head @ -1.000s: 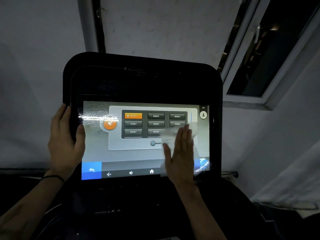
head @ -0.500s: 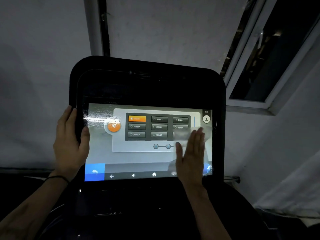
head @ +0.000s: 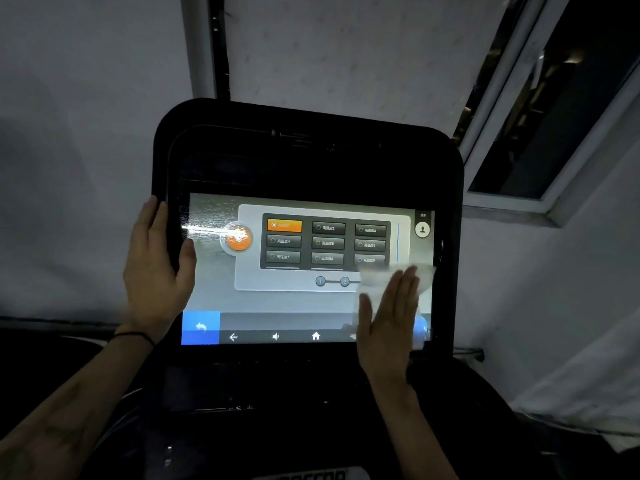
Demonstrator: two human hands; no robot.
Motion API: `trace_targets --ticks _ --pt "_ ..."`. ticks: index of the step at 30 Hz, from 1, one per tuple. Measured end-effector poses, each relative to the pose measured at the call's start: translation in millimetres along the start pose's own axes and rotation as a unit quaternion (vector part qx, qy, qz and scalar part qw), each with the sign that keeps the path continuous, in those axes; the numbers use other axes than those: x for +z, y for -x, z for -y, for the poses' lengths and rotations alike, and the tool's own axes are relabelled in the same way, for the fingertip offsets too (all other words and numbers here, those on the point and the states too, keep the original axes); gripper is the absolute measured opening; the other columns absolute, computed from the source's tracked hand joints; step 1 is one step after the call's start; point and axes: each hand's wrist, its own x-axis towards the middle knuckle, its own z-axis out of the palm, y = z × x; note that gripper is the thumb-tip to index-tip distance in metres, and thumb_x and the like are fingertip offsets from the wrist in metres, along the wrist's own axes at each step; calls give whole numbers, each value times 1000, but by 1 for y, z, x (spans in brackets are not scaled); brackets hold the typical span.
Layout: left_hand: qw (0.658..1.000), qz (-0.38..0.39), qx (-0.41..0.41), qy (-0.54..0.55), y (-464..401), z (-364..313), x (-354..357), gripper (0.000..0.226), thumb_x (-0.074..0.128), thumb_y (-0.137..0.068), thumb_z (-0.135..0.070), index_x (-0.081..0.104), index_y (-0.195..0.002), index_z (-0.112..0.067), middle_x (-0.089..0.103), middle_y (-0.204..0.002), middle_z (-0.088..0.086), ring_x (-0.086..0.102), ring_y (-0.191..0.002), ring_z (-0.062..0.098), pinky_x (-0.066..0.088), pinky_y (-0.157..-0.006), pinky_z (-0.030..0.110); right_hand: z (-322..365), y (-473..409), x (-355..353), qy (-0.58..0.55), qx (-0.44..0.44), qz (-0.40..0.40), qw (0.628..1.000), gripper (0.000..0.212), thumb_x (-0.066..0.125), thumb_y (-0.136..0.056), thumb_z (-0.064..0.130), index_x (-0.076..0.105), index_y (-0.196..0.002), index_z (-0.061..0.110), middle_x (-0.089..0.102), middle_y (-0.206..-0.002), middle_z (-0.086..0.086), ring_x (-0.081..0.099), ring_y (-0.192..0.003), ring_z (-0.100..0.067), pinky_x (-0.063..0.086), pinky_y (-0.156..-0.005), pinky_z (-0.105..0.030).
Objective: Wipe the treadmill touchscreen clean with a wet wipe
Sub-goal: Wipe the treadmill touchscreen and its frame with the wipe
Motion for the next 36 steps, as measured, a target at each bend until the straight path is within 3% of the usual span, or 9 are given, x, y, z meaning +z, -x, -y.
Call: trace_targets --ticks 5,9,13,18,24,29,32,36 --pt "999 9 36 -25 -1 1 1 64 50 -101 -29 35 -157 -1 28 -166 5 32 -155 32 33 -123 43 21 12 10 12 -74 29 997 75 32 -107 48 12 -161 -1 2 -172 -16 -1 -159 -28 4 -129 -40" --pt "999 16 40 -28 0 0 0 64 50 -101 -29 35 -157 -2 26 -167 4 31 -155 30 36 -119 43 14 -39 5 9 -37 -5 999 75 34 -106 48 13 -162 1 4 -172 -15 0 -159 -26 11 -129 -44" --pt "999 14 27 -29 -1 0 1 65 50 -101 -31 34 -158 -3 29 -168 12 32 -155 29 41 -116 49 -4 -5 0 7 15 -11 1000 75 32 -107 47 8 -162 3 -3 -172 -12 -6 -159 -24 13 -128 -50" --pt "999 17 29 -30 0 -1 -1 65 51 -101 -29 34 -158 -3 30 -167 13 33 -154 30 42 -116 48 26 3 12 -7 -43 10 999 76 28 -107 51 11 -162 1 2 -172 -15 -1 -159 -29 3 -129 -40" --pt "999 21 17 -24 0 -3 -2 64 52 -101 -27 34 -158 -4 29 -167 12 32 -155 28 37 -117 42 -1 -28 -2 0 32 -20 999 76 29 -106 51 13 -162 2 1 -172 -12 -2 -159 -24 15 -128 -50" --pt "999 13 31 -20 -1 0 -1 65 50 -101 -30 35 -158 -4 28 -165 0 34 -154 29 37 -117 40 31 25 16 -5 -32 17 999 77 33 -106 49 12 -161 -2 1 -171 -16 0 -159 -28 9 -128 -45" --pt "999 13 31 -19 0 0 -1 63 51 -101 -28 35 -158 -3 29 -166 5 35 -154 30 38 -117 41 44 -24 13 -17 -24 13 999 78 26 -106 55 16 -161 0 5 -171 -15 3 -159 -27 10 -129 -43" --pt "1000 8 23 -15 -1 -3 -2 63 51 -101 -27 36 -158 -5 31 -167 11 35 -153 28 39 -115 41 10 -47 0 -12 7 -15 1000 78 24 -106 56 15 -162 2 2 -171 -12 1 -159 -25 15 -128 -49"
